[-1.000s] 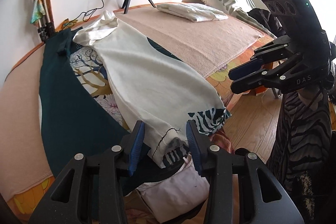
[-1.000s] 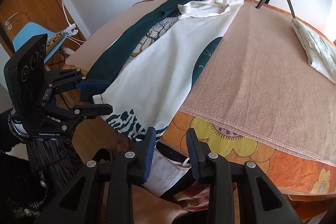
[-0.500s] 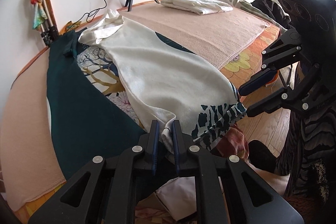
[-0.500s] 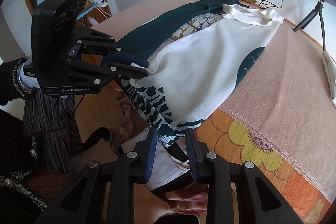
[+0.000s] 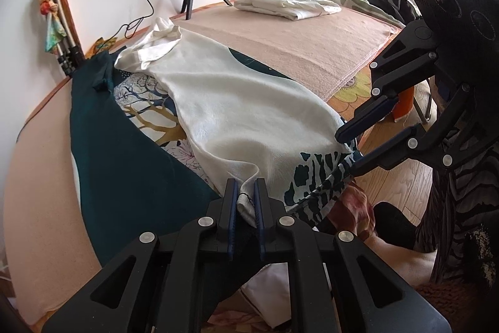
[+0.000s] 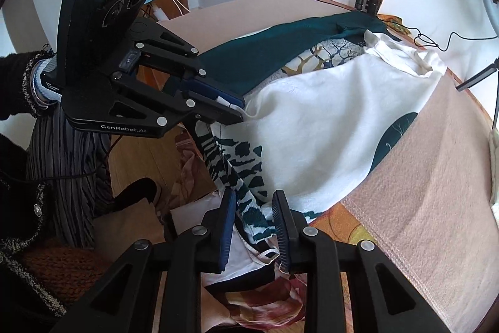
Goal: Fold small clothes
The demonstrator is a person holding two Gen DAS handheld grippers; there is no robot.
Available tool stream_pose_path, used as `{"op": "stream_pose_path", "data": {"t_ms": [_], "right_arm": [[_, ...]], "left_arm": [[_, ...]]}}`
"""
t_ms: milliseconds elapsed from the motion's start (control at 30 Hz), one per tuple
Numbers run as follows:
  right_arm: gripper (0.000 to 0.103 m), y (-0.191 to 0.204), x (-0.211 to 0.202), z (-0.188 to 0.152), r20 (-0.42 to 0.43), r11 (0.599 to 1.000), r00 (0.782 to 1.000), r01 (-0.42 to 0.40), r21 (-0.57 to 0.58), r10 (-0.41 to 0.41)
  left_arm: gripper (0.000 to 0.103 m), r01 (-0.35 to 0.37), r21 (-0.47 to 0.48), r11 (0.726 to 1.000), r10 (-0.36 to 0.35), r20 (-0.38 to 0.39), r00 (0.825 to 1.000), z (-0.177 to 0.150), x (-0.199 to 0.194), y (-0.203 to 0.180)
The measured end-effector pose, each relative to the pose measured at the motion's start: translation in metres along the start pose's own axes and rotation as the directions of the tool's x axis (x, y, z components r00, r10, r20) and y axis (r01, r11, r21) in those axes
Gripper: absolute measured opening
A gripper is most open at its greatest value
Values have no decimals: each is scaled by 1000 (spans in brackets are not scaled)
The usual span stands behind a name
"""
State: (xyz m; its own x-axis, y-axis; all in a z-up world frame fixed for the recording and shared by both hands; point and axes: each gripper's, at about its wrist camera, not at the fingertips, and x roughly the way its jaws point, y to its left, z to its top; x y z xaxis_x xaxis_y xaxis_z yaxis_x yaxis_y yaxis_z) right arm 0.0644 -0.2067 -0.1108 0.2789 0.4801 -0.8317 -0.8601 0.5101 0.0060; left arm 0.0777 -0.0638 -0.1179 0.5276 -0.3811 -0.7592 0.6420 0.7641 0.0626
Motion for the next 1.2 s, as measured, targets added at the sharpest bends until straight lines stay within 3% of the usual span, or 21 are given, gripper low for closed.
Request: {"op": "stream_pose_path", "data": {"t_ms": [133,200,233,333,433,500,567,600,633,733,833,933,967,1033,1067,1100,1200], "right_arm": [[24,11,9,5,-40,993,999,26,-112,-31],[7,14,8,4,-61,993,998,12,-120,-20],[5,15,7,2,-76,993,997,-9,-122,-1],[0,22,6,-8,-95,989,994,37,-146,-51],[0,22,-5,-11,-68,998,997,42,-36,-44],[0,21,-26,-10,1,996,997,73,50,-73],[0,9,-57,-9,115,974,987,82,213,-108],[0,-1,-71,-12,155,943,979,75,325,-132],[0,-10,-79,-16,168,905,972,80,417,-163],[0,-10,-78,-27,96,849,956,197,491,-277],[0,-3,-57,-38,10,824,976,176,539,-216],[0,12,-47,-41,-36,847,977,200,492,-210],[1,16,-46,-40,-54,866,980,194,460,-191],[4,23,-54,-44,-22,901,994,107,421,-108],[18,23,-61,-44,2,907,995,87,411,-96],[38,20,-68,-45,28,906,996,70,416,-90],[41,-11,-72,-49,86,848,995,-11,530,-41]], "left_arm": [[9,-3,-12,1000,3,3,1000,0,2,5],[9,1,-18,1000,-1,7,1000,0,2,5],[8,1,-17,1000,-1,9,1000,0,2,5],[8,8,-20,1000,-8,16,1000,0,1,3],[8,11,-33,999,-10,29,1000,2,-5,3],[10,26,-71,997,-22,59,998,5,-19,7],[24,35,-109,993,-23,110,994,5,-40,14],[30,35,-130,991,-18,131,991,5,-49,18],[42,36,-156,987,-13,144,990,3,-58,24],[45,30,-236,971,5,146,989,-8,-73,45],[45,-20,-280,960,55,118,991,-22,-76,61],[45,-28,-339,940,59,83,995,-36,-77,76],[45,-24,-357,934,54,74,996,-40,-77,81],[45,-19,-384,923,41,48,998,-48,-75,87],[45,-5,-401,916,19,30,999,-51,-73,90],[45,12,-422,907,-5,18,1000,-56,-72,92],[45,47,-493,869,-57,-7,998,-68,-65,95]]}}
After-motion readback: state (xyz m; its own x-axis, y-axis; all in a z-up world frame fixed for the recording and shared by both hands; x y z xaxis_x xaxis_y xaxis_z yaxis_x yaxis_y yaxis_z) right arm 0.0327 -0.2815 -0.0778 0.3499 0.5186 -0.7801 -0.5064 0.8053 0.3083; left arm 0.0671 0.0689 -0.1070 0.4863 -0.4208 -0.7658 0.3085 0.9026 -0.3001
